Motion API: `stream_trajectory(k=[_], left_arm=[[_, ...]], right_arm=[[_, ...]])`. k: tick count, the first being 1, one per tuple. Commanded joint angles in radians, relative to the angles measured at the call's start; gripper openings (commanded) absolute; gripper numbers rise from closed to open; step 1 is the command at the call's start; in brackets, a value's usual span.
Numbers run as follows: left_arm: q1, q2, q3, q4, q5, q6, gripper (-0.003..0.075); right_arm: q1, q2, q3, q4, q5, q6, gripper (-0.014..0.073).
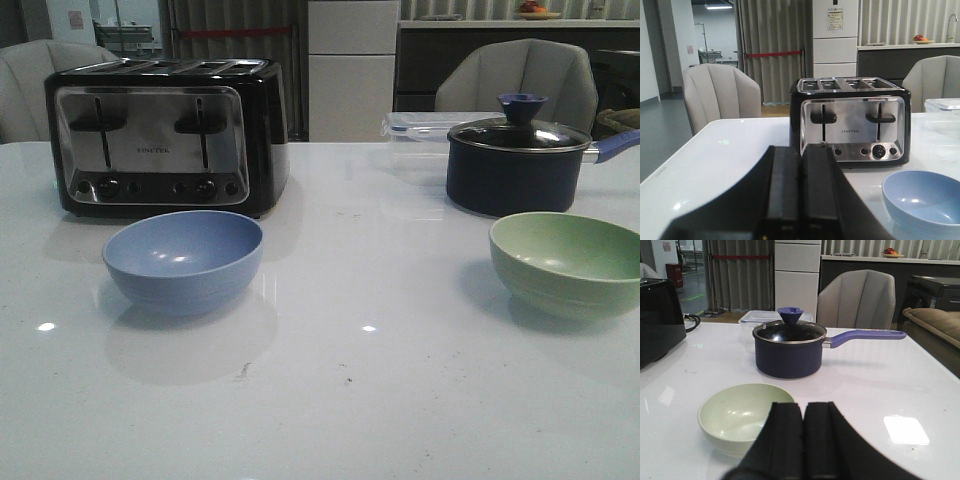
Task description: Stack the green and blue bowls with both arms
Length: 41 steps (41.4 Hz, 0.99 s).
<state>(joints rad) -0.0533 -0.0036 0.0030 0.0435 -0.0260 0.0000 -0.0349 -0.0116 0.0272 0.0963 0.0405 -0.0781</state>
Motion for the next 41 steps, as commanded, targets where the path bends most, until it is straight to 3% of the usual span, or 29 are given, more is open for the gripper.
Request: stream_trajectory(k=[1, 30, 37, 41], left_arm=[[-0.006, -0.021, 0.004, -0.008, -0.084, -0.006, 0.0093], [-0.006, -0.021, -0.004, -0.008, -0.109, -0.006, 0.0093], [-0.006, -0.02, -0.122, -0.008, -0.1, -0.006, 0.0093], [-0.006, -0.006, -0.228, -0.008, -0.028, -0.006, 0.0093]], right_arm=[[0.003, -0.018, -0.002, 0.001, -0.091, -0.01, 0.0057], [0.003, -0.018, -0.013, 0.001, -0.112, -0.01, 0.0057], [0.003, -0.018, -0.126, 0.001, -0.074, -0.01, 0.0057], [0.003, -0.013, -0.223, 0.001, -0.018, -0.01, 0.0057]])
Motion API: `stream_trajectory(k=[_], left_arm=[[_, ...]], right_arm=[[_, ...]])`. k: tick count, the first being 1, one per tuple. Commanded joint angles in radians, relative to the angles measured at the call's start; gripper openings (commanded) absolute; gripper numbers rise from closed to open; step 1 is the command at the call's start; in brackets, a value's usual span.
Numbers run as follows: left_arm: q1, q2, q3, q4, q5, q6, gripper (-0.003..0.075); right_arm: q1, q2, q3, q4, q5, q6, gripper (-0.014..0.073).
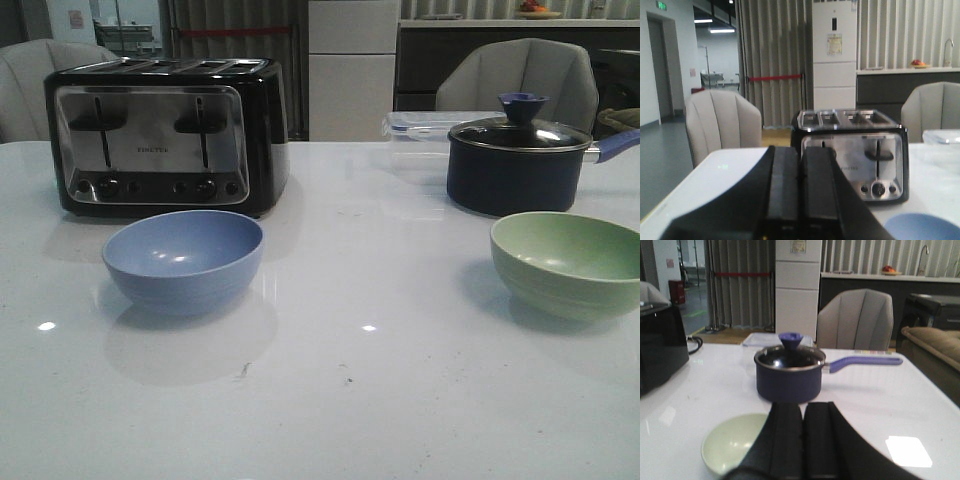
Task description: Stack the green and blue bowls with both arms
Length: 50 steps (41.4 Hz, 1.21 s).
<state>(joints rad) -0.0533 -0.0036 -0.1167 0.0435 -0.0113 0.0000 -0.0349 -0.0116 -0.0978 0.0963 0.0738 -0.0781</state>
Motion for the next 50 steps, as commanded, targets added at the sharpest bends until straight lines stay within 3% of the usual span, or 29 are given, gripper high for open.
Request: stream_trajectory(k=[1, 17, 26, 33, 42, 44, 47, 50], left_arm=[[-0.006, 0.001, -0.142, -0.008, -0.013, -0.006, 0.0093], [-0.006, 0.324, -0.568, -0.008, 0.4, -0.006, 0.0093], [-0.006, 0.48, -0.573, -0.008, 0.469, -0.006, 0.0093], [-0.006, 0.568, -0.571, -0.008, 0.566, -0.006, 0.0093], [-0.006, 0.665, -0.571, -0.01, 0.588, -0.006, 0.0093], [-0.006, 0.679, -0.571, -0.01, 0.588, -0.006, 0.0099], [-0.006, 0.695, -0.571, -0.01, 0.588, -0.006, 0.0148], [-0.006, 0.704, -0.571, -0.01, 0.588, -0.006, 0.0262]], right_arm=[[0.003, -0.008, -0.128, 0.001, -0.034, -0.01, 0.0057], [0.003, 0.298, -0.496, 0.001, 0.287, -0.01, 0.0057], [0.003, 0.518, -0.545, 0.001, 0.423, -0.01, 0.0057], [0.003, 0.673, -0.545, 0.001, 0.448, -0.01, 0.0057], [0.003, 0.844, -0.545, 0.001, 0.455, -0.01, 0.0062], [0.003, 0.881, -0.545, 0.001, 0.456, -0.01, 0.0086], [0.003, 0.934, -0.545, 0.001, 0.455, -0.01, 0.0203], [0.003, 0.976, -0.545, 0.001, 0.446, -0.01, 0.0355]])
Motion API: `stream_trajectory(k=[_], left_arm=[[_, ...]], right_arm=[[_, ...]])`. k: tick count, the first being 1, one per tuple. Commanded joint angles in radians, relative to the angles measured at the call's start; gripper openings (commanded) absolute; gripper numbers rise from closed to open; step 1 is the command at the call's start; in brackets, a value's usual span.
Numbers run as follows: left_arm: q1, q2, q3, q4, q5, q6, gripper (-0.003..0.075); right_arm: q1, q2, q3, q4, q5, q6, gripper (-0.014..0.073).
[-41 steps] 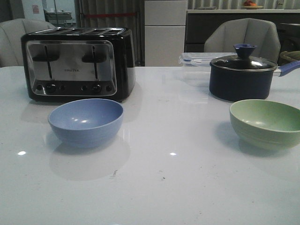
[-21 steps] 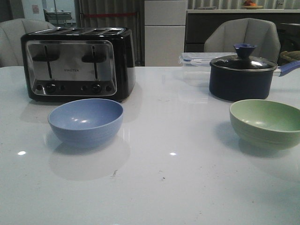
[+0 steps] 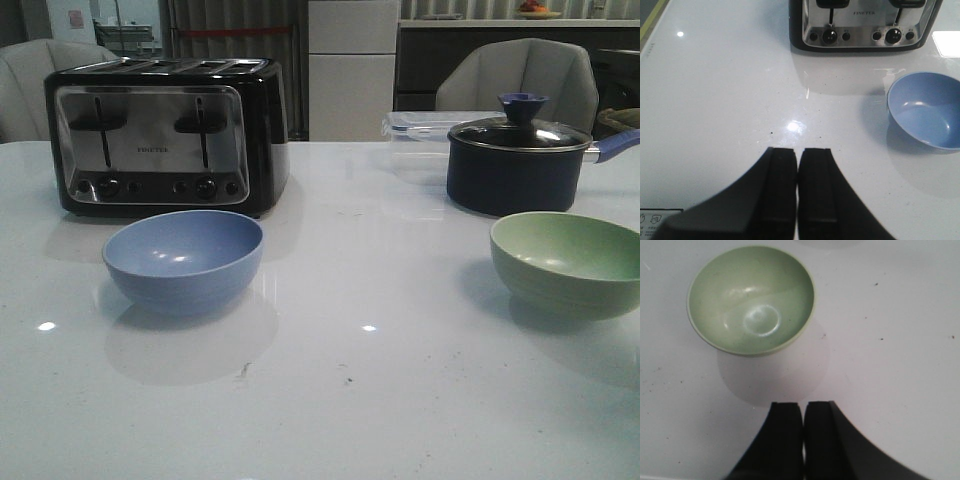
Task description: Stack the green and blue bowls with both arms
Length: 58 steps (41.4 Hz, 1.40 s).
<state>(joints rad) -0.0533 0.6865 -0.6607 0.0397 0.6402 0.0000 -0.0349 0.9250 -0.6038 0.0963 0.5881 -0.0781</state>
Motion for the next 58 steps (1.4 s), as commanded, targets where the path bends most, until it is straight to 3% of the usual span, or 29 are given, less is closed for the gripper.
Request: stream_trajectory(k=[1, 4, 7, 13, 33, 44, 58], left_arm=[[-0.006, 0.017, -0.027, -0.006, -0.063, -0.006, 0.03], [-0.006, 0.022, -0.027, -0.006, -0.065, -0.006, 0.0413], [-0.006, 0.026, -0.027, -0.006, -0.065, -0.006, 0.047], [-0.006, 0.031, -0.027, -0.006, -0.065, -0.006, 0.0451], [-0.006, 0.031, -0.027, -0.005, -0.065, -0.006, 0.0435], [-0.006, 0.031, -0.027, -0.005, -0.064, -0.006, 0.0435], [-0.006, 0.031, -0.027, -0.005, -0.059, -0.006, 0.0435]], right_arm=[[0.003, 0.051, -0.039, 0.001, -0.072, -0.01, 0.041], [0.003, 0.087, -0.04, 0.007, -0.091, -0.009, 0.0504], [0.001, 0.124, -0.042, 0.027, -0.121, -0.009, 0.0524], [-0.023, 0.224, -0.081, 0.072, -0.16, -0.009, 0.0519], [-0.043, 0.656, -0.411, 0.094, -0.092, -0.01, 0.0512], [-0.043, 0.806, -0.523, 0.094, -0.007, -0.01, 0.0275], [-0.038, 0.751, -0.529, 0.094, 0.026, -0.01, 0.0064]])
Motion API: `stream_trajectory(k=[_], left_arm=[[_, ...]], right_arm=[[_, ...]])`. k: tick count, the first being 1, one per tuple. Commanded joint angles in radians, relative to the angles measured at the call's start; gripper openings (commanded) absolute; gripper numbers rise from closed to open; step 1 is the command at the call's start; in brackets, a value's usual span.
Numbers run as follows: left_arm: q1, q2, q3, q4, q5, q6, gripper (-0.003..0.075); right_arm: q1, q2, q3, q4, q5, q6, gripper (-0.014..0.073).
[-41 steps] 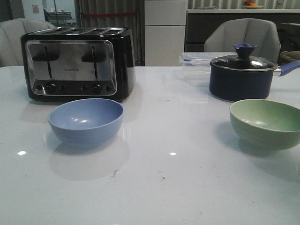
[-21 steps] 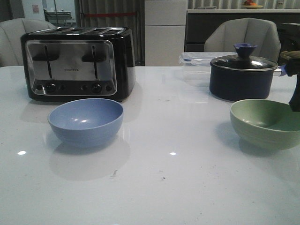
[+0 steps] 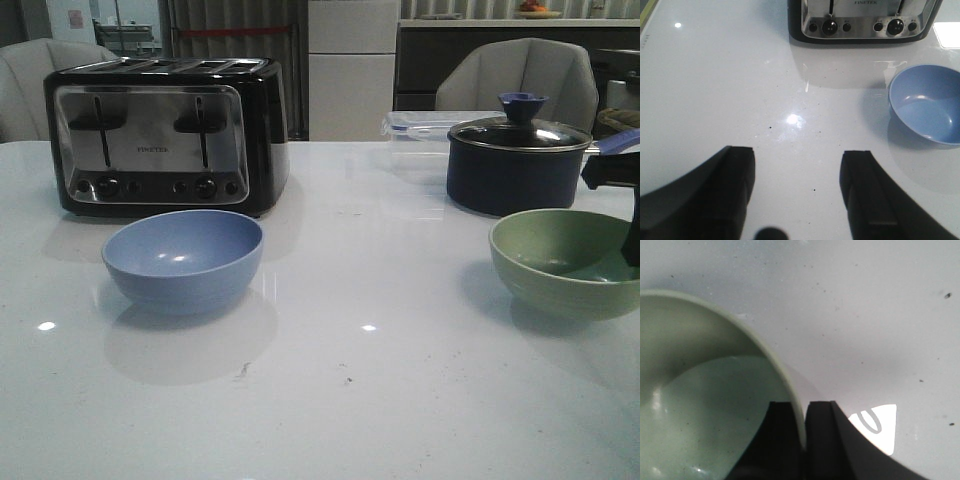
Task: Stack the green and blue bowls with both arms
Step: 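Lower the right gripper and grasp the rim of the pale green bowl, then lift the green bowl and carry it toward the blue bowl, set down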
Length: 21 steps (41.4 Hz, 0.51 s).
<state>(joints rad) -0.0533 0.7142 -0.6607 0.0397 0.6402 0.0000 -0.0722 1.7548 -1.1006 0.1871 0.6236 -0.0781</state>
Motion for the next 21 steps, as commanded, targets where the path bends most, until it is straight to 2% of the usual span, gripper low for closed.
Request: stream_trajectory(k=[1, 10, 21], left_arm=[[-0.006, 0.003, -0.027, -0.005, -0.059, -0.006, 0.0435], [-0.006, 0.003, -0.027, -0.005, -0.059, -0.006, 0.0435], [-0.006, 0.003, -0.027, -0.005, -0.059, -0.006, 0.0435]], right_arm=[[0.004, -0.089, -0.032, 0.004, -0.006, -0.01, 0.0053], [0.105, -0.167, -0.033, 0.027, -0.005, -0.015, 0.0052], [0.363, -0.145, -0.044, 0.077, -0.06, -0.015, 0.0052]])
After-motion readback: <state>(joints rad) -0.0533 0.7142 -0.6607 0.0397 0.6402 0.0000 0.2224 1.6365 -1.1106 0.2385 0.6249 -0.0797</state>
